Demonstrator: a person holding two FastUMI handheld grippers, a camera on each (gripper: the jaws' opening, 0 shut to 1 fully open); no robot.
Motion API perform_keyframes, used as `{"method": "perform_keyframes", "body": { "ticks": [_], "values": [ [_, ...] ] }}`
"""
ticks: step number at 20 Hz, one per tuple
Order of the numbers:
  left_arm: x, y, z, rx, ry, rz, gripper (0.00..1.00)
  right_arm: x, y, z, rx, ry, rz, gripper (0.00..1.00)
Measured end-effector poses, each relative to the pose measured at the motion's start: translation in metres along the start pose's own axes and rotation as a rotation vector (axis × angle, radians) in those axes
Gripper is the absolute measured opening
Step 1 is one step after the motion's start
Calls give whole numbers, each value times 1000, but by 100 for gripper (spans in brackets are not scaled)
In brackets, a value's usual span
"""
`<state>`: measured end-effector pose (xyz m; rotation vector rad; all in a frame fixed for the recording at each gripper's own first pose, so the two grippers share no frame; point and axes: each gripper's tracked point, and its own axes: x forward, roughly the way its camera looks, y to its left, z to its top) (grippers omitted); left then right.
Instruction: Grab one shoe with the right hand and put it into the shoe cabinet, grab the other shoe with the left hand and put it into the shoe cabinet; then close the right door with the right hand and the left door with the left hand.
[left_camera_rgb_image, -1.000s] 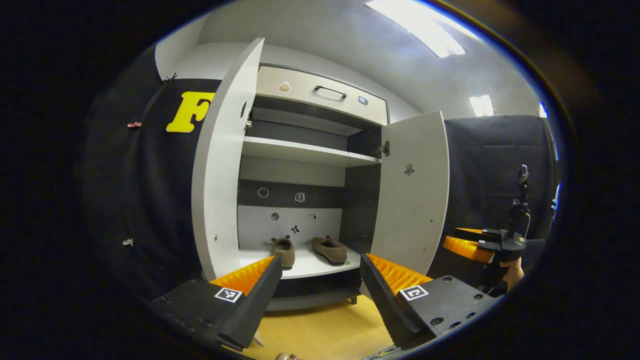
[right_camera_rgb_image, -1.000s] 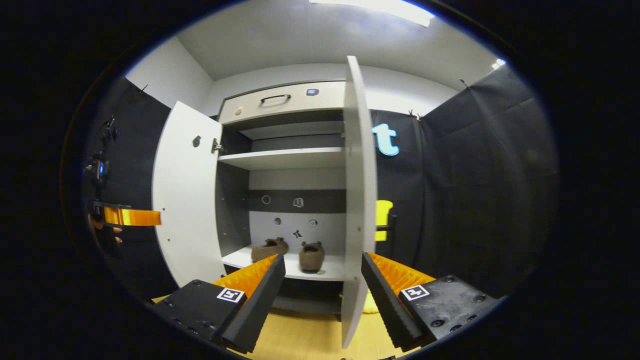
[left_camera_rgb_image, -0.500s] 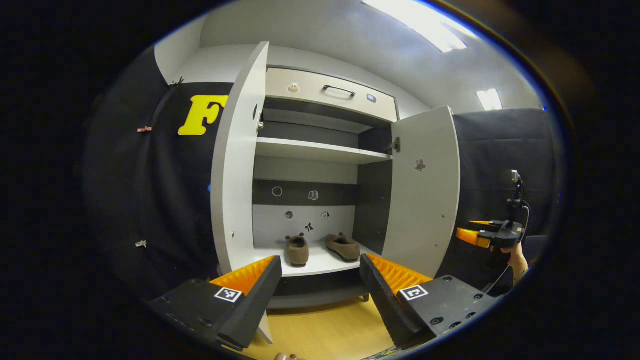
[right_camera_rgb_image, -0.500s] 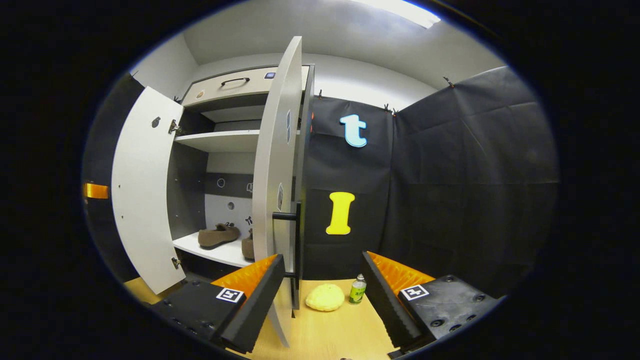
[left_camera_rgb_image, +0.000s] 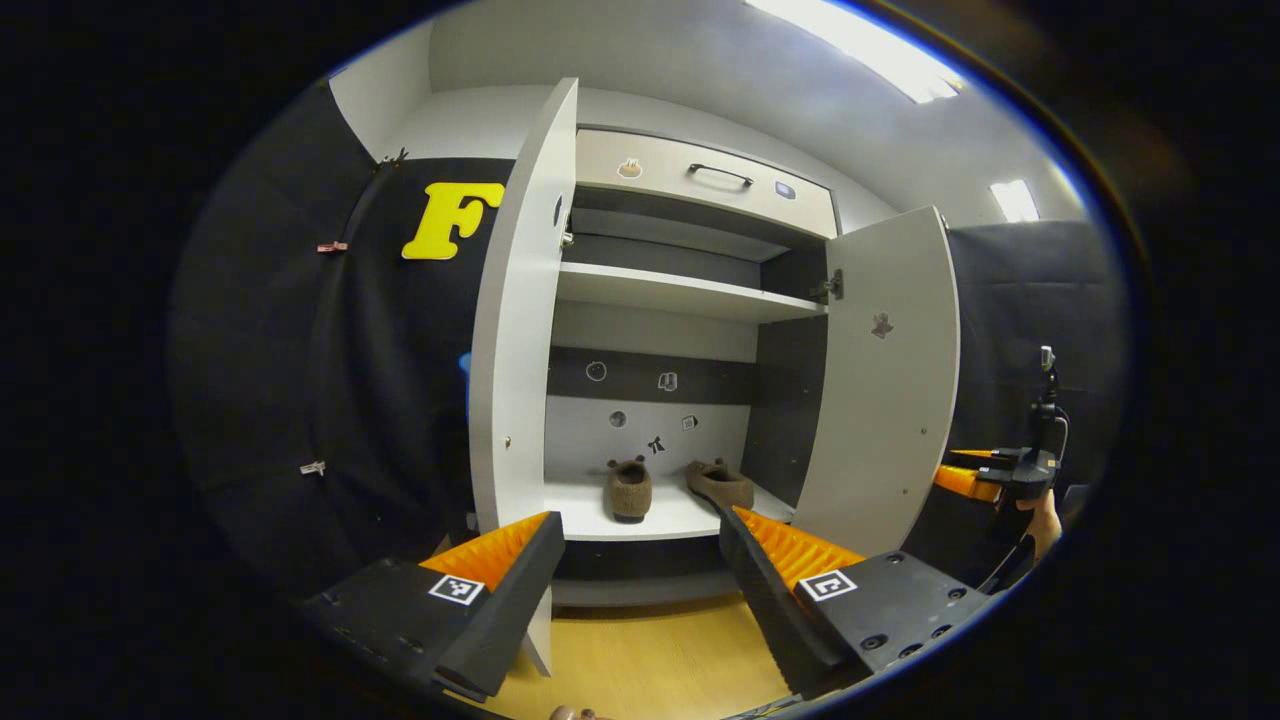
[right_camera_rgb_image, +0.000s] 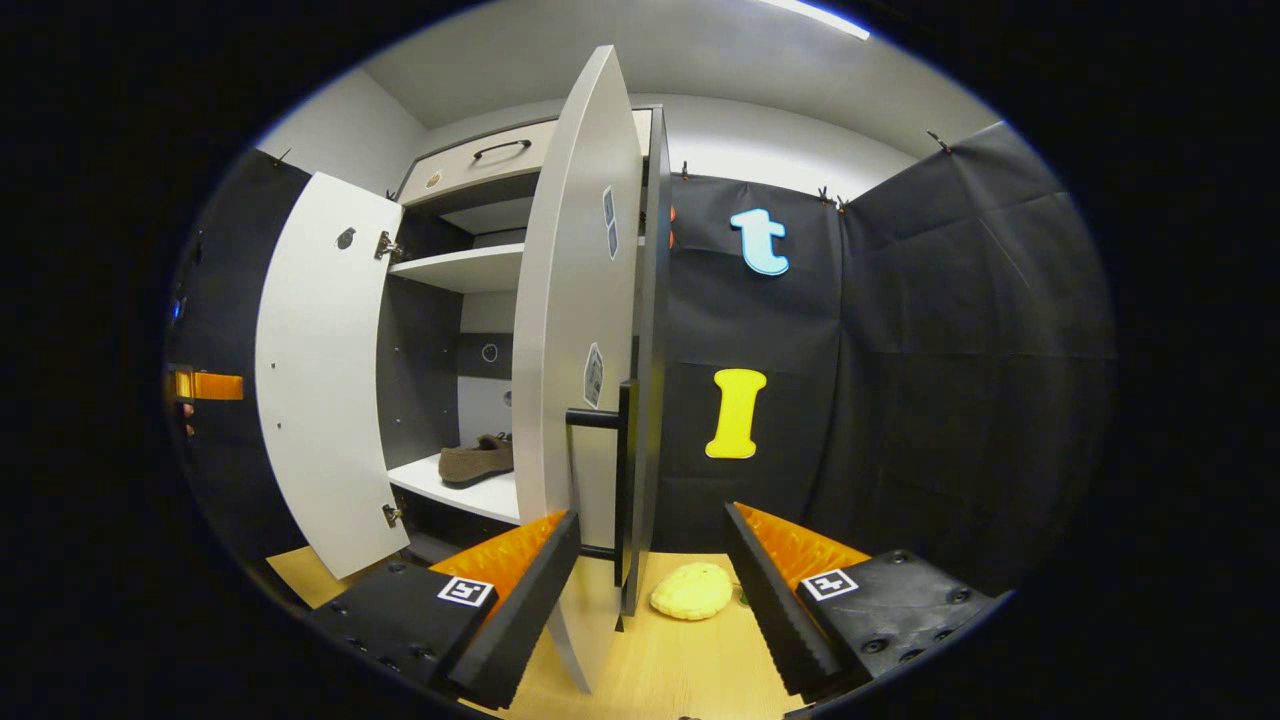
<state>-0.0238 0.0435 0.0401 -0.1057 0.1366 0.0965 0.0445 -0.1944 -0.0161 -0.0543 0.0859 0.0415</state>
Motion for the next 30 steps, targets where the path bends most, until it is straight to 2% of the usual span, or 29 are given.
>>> {"method": "perform_keyframes", "body": {
  "ticks": [6, 10, 12, 13, 14, 15, 24, 27, 30],
  "values": [
    [4, 7, -4, -12, 18, 9, 98, 12, 30, 0, 44, 0, 101, 96],
    [0, 16, -10, 7, 39, 41, 99, 28, 57, 2, 32, -6, 168, 96],
    [-5, 24, -13, 11, 48, 65, 99, 38, 66, 4, 44, -7, 186, 96],
    [-7, 29, -14, 11, 52, 80, 98, 44, 71, 4, 58, -8, 196, 100],
    [-11, 34, -15, 9, 54, 95, 98, 49, 77, 5, 76, -8, 211, 100],
    [-13, 39, -16, 4, 56, 110, 99, 53, 81, 5, 94, -6, 226, 96],
    [-50, 85, -19, -19, 53, 256, 99, 103, 157, 1, 121, 0, 356, 96],
    [-56, 106, -10, -15, 24, 284, 98, 123, 179, -2, 108, 4, 369, 96],
    [-48, 128, -3, -48, -8, 270, 98, 139, 187, -1, 90, -9, 348, 96]
  ]
}}
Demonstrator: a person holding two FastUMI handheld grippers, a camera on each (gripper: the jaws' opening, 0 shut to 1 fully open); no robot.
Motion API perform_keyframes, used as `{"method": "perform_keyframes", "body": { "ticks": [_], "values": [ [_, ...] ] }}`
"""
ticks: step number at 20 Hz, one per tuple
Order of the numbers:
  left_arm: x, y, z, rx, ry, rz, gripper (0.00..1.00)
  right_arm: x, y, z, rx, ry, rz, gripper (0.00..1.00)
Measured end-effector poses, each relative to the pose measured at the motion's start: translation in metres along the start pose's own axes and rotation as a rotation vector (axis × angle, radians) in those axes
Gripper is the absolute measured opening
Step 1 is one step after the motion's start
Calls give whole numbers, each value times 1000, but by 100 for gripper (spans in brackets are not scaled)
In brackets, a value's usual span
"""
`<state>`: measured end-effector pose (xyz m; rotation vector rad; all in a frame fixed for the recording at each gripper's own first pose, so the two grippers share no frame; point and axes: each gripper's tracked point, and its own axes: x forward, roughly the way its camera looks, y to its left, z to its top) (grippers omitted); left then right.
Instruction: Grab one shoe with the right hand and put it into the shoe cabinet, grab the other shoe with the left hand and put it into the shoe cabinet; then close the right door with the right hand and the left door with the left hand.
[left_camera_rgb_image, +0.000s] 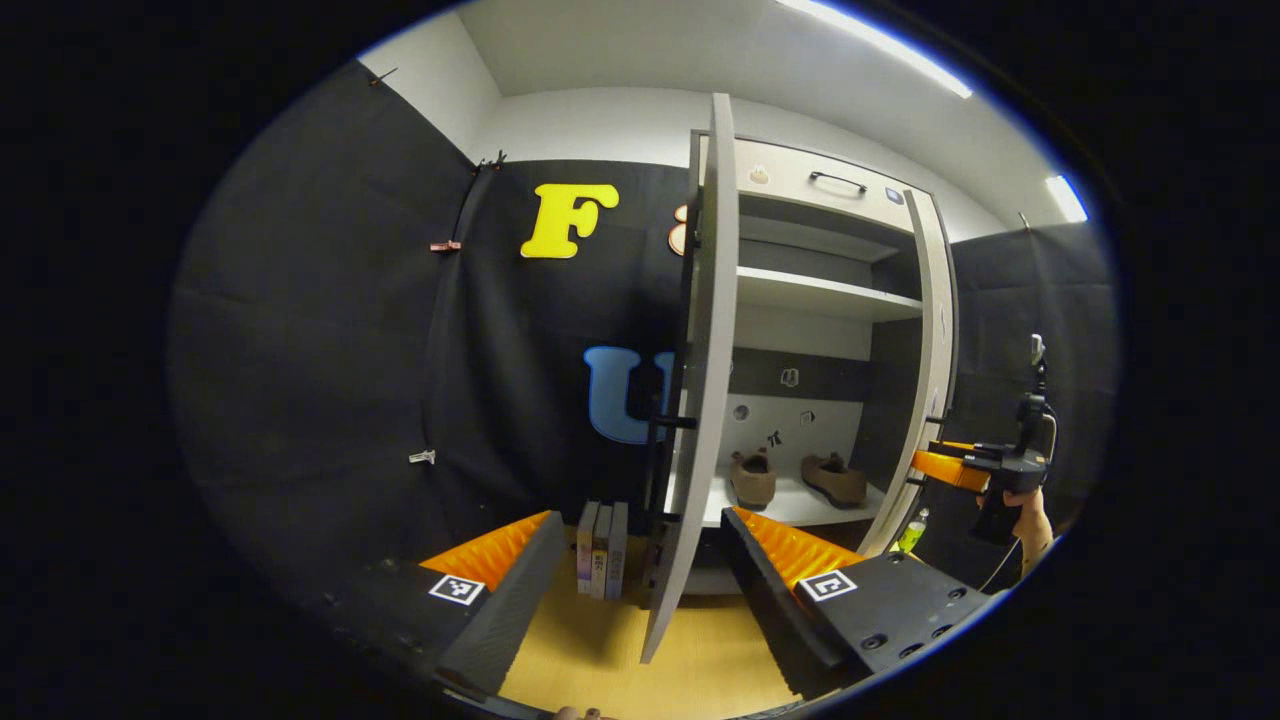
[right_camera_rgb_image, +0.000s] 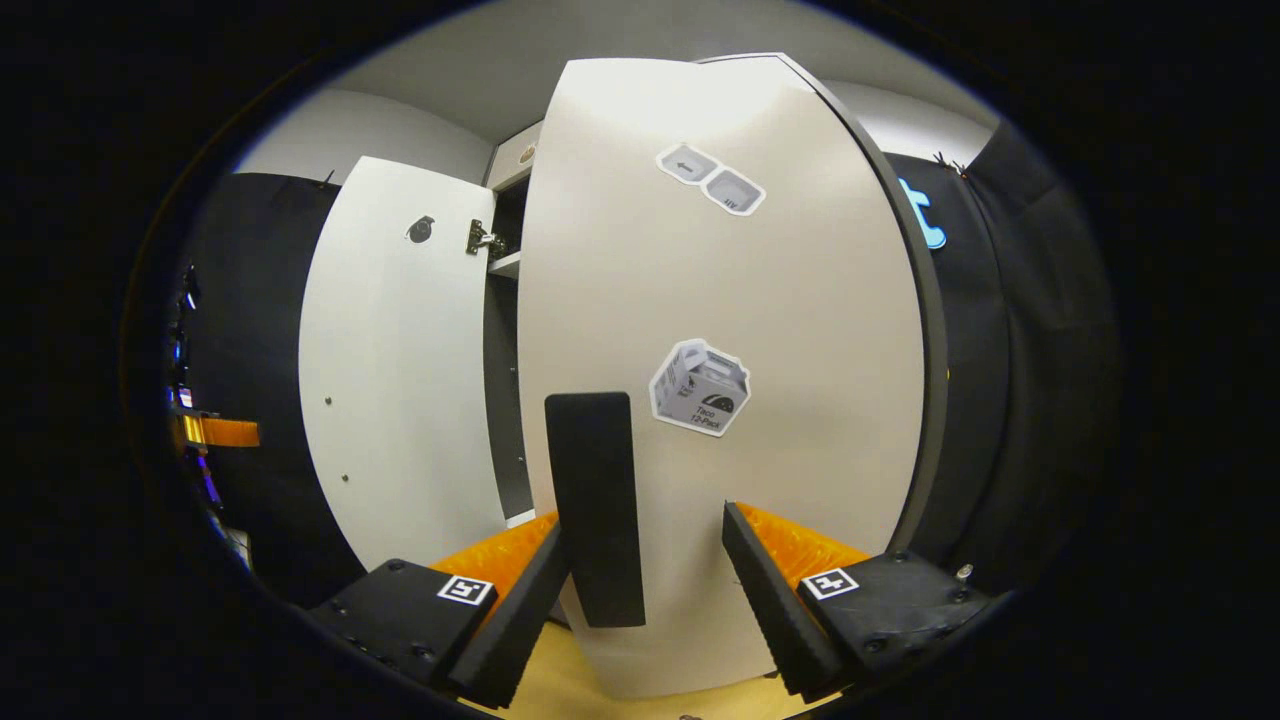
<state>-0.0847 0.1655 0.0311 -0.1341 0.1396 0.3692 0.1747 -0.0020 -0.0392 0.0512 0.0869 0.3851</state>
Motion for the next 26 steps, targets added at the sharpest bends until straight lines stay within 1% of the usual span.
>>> {"method": "perform_keyframes", "body": {
  "ticks": [3, 5, 7, 10, 12, 14, 17, 19, 22, 23, 26],
  "values": [
    [14, 15, 10, -38, -25, -29, 95, 16, 1, 0, -2, -3, -26, 96],
    [24, 20, 12, -31, -25, -43, 95, 26, -1, -1, -14, -6, -62, 96],
    [26, 16, 9, -12, -14, -59, 95, 34, -1, 1, -56, -16, -100, 97],
    [34, 10, 4, -3, 0, -88, 95, 34, 0, 0, -72, -9, -119, 98],
    [40, 3, -1, -18, 1, -109, 95, 30, 0, 3, -73, -15, -125, 96],
    [44, 2, -4, -25, 0, -122, 95, 19, 1, 7, -68, -25, -129, 98],
    [47, -3, -1, -18, -13, -143, 94, 0, 3, 15, -60, -40, -137, 98],
    [49, -7, 4, 27, -21, -155, 94, -8, 1, 14, -68, -39, -156, 98],
    [50, -15, 6, 118, -25, -148, 94, -22, -2, 9, -51, -23, -174, 98],
    [49, -16, 6, 125, -23, -149, 94, -26, -4, 7, -42, -16, -180, 98],
    [49, -26, 2, 71, -19, -181, 94, -38, -9, 11, -18, -24, -191, 98]
  ]
}}
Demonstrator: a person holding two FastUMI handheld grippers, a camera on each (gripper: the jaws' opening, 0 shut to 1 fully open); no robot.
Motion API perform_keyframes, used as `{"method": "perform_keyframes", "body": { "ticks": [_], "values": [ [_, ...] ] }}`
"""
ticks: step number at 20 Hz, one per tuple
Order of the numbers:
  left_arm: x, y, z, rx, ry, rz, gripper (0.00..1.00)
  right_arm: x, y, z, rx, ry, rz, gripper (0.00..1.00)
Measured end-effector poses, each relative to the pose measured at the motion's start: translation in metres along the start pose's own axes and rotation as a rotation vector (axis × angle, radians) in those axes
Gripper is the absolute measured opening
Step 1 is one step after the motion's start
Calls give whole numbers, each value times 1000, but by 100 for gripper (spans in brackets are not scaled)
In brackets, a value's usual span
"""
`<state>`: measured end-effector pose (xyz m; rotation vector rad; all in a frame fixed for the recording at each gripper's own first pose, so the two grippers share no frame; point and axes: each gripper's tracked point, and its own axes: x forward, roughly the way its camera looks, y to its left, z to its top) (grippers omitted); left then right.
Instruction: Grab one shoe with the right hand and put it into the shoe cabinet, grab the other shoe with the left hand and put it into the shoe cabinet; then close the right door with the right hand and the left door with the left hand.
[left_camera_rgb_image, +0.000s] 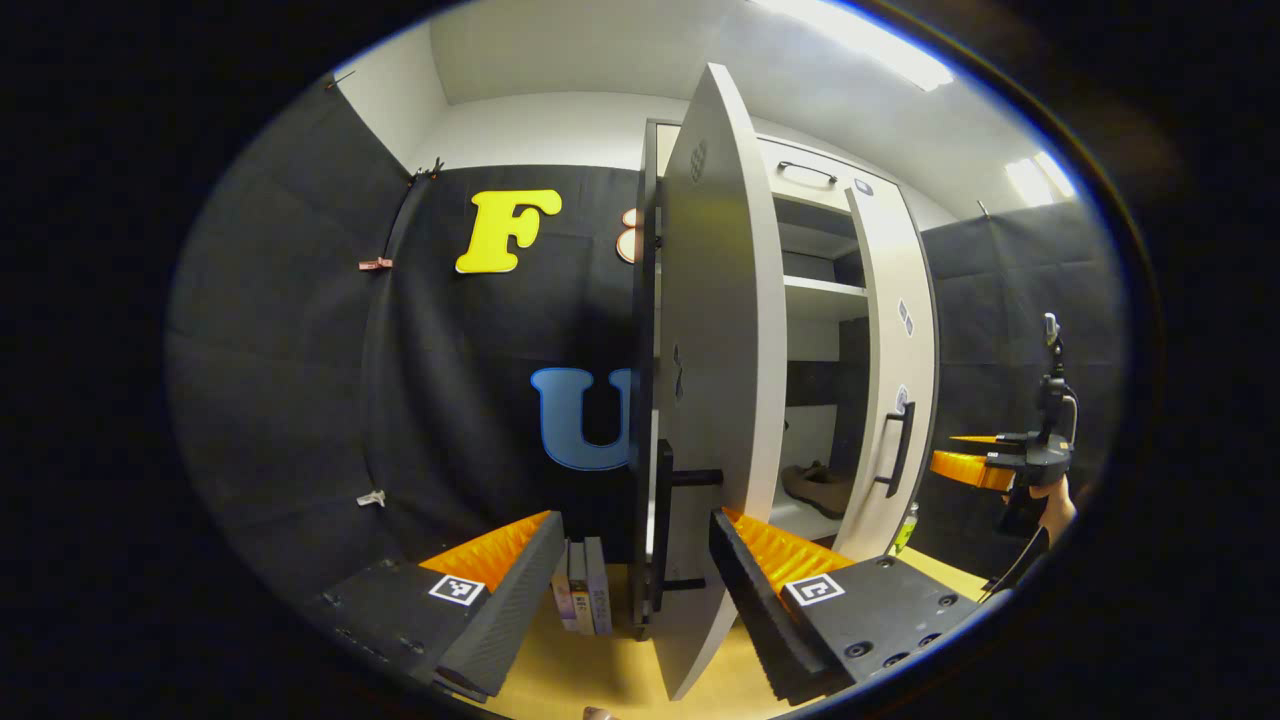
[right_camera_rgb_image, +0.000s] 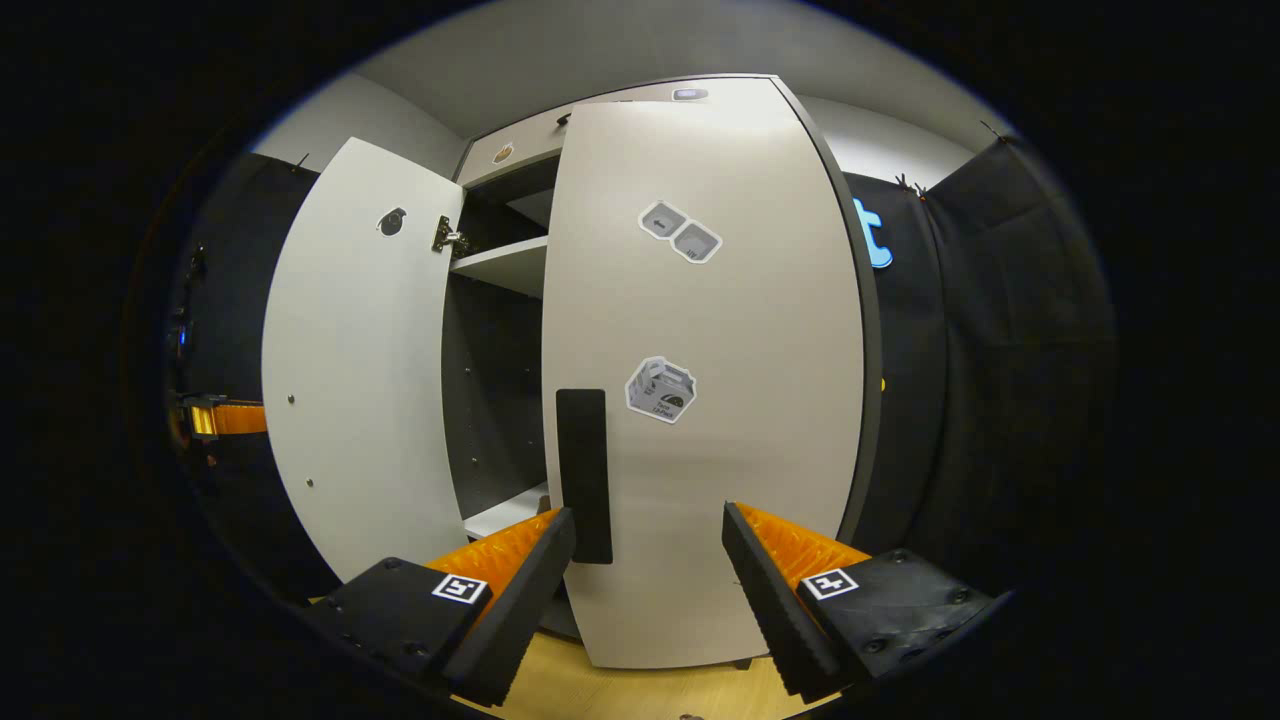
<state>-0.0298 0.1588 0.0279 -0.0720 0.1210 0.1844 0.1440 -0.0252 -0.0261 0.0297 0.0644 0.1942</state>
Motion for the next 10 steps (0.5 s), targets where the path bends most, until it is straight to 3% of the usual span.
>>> {"method": "perform_keyframes", "body": {
  "ticks": [10],
  "values": [
    [18, -39, -1, -35, -4, -66, 93, -3, -32, 3, 8, -4, 0, 98]
  ]
}}
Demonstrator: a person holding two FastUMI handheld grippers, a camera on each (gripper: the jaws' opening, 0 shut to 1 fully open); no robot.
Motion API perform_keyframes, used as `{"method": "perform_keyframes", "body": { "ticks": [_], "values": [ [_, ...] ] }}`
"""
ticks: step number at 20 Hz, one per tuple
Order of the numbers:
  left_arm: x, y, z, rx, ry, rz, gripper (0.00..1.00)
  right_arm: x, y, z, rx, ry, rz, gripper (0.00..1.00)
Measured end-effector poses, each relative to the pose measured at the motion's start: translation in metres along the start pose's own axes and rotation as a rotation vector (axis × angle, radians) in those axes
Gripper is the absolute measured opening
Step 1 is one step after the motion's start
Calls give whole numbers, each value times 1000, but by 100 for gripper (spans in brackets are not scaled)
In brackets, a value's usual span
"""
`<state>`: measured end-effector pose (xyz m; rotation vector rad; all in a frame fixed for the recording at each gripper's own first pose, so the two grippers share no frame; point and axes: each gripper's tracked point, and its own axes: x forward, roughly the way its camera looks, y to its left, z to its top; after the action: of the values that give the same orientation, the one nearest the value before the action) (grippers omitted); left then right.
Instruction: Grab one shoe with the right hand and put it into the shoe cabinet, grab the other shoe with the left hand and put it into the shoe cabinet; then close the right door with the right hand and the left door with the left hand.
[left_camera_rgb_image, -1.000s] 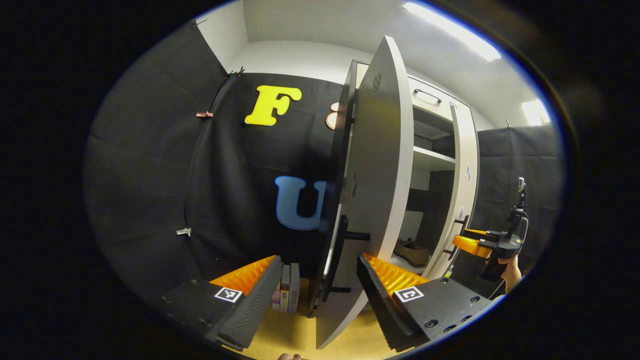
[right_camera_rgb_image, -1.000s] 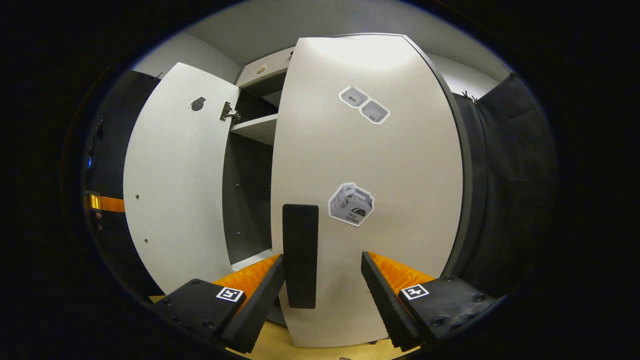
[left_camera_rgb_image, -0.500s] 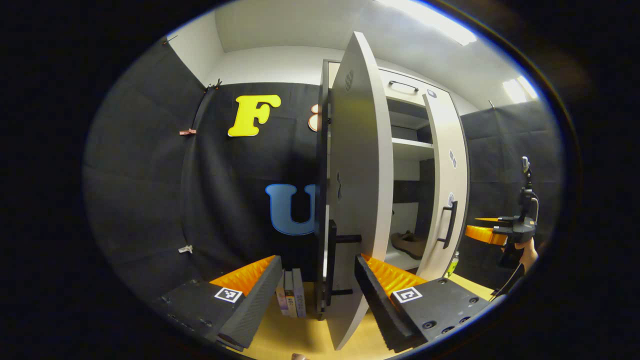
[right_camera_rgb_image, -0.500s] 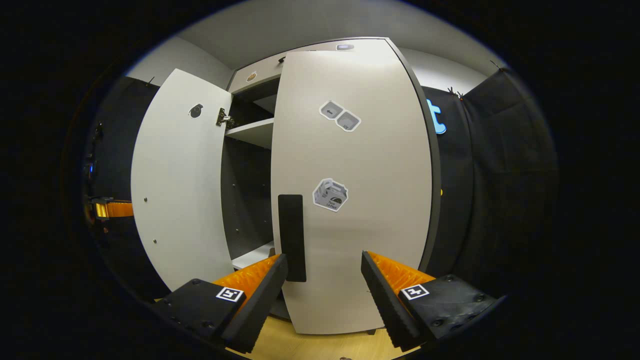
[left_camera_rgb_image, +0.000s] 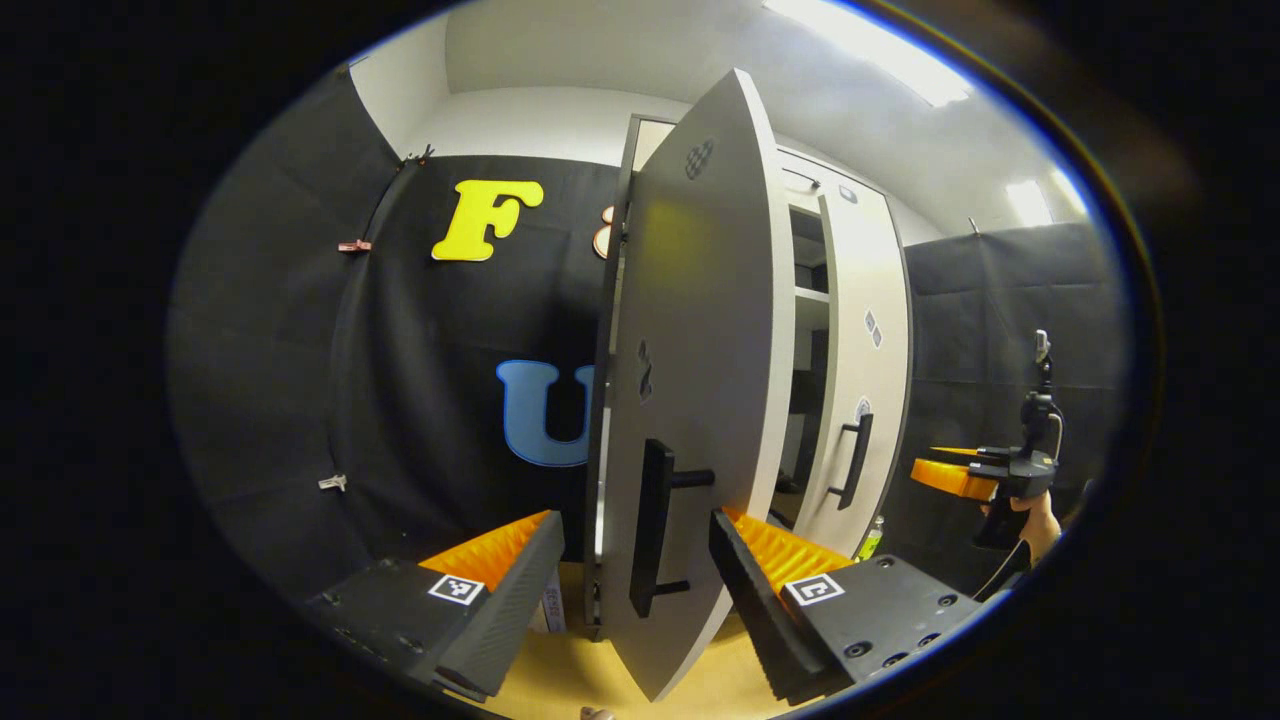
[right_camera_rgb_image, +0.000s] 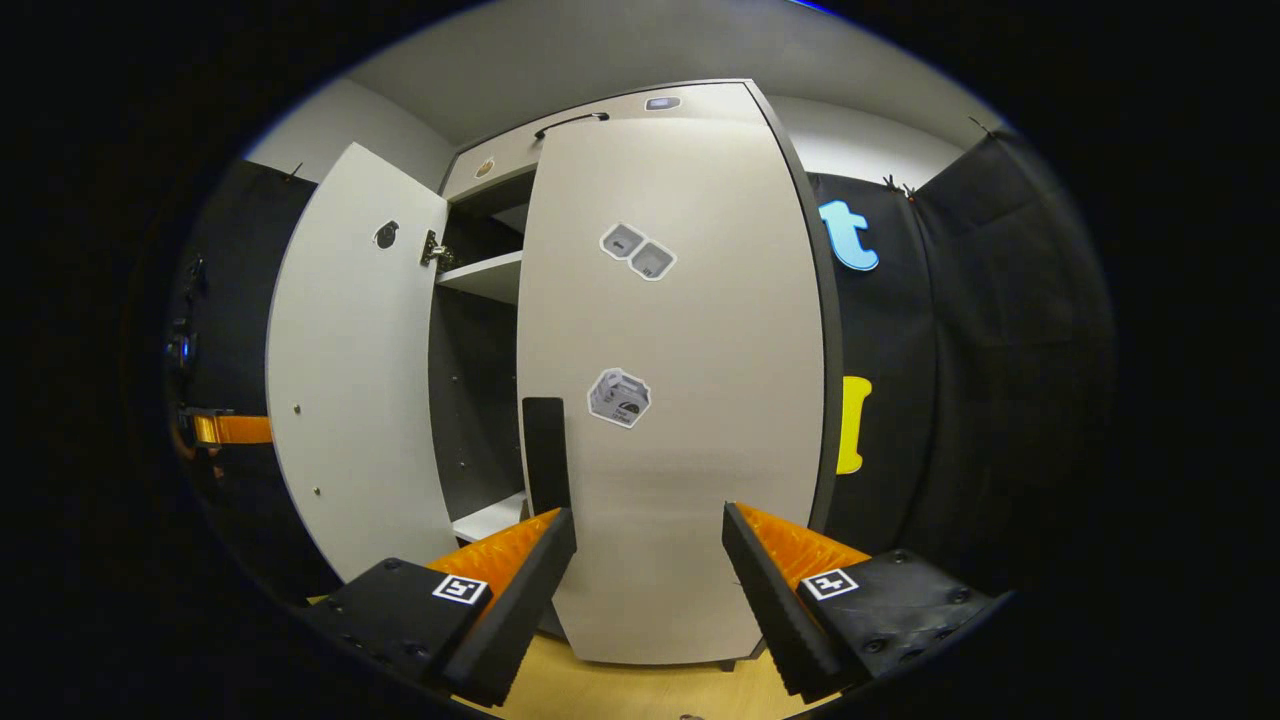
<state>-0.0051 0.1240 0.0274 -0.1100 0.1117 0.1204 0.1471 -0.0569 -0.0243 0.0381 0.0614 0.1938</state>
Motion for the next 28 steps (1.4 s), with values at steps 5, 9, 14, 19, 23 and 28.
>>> {"method": "perform_keyframes", "body": {
  "ticks": [5, 9, 14, 19, 23, 28],
  "values": [
    [14, -25, -1, -11, -1, -28, 94, 2, -18, 1, 6, 1, 3, 98],
    [35, -52, -3, 7, 2, -67, 93, 3, -38, 0, 27, 4, -6, 98],
    [77, -98, -7, -14, -6, -150, 94, -3, -63, -2, 46, 8, -15, 98],
    [112, -121, -7, -41, -15, -163, 94, -15, -88, -5, 39, 15, -25, 98],
    [105, -127, -1, 11, -21, -122, 95, -18, -97, -4, 53, 17, -16, 98],
    [71, -131, 4, 26, -30, -88, 95, -21, -81, 1, 62, 2, 33, 98]
  ]
}}
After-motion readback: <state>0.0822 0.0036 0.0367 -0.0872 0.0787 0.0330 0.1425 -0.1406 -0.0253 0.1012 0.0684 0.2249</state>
